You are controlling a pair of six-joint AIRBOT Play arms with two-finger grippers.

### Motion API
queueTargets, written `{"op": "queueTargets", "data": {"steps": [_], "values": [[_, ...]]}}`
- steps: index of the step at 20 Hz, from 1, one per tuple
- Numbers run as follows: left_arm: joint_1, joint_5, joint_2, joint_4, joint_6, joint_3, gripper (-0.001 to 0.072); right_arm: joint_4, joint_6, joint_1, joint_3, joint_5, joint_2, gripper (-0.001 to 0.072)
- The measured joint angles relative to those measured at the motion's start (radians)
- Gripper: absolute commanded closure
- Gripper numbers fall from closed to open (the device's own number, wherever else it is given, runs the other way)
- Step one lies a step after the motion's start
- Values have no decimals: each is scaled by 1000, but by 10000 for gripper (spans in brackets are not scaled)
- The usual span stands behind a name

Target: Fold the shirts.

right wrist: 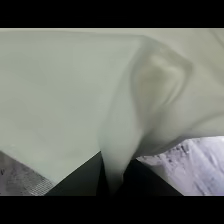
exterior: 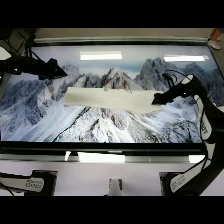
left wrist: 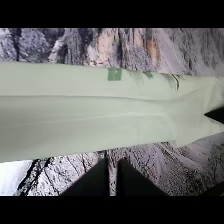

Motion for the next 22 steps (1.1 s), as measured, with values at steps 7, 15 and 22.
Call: {"op": "queueTargets", "data": {"steps": [7, 15, 22], "values": [[-369, 272, -152, -75, -4, -102, 675, 36, -10, 9, 2, 145, 346, 684], [-742, 529, -413, -629, 55, -119, 678, -81, 99, 11, 2, 429, 707, 684], [-657, 581, -364, -635, 124, -119, 680, -117, 137, 14, 2, 410, 697, 684]]}}
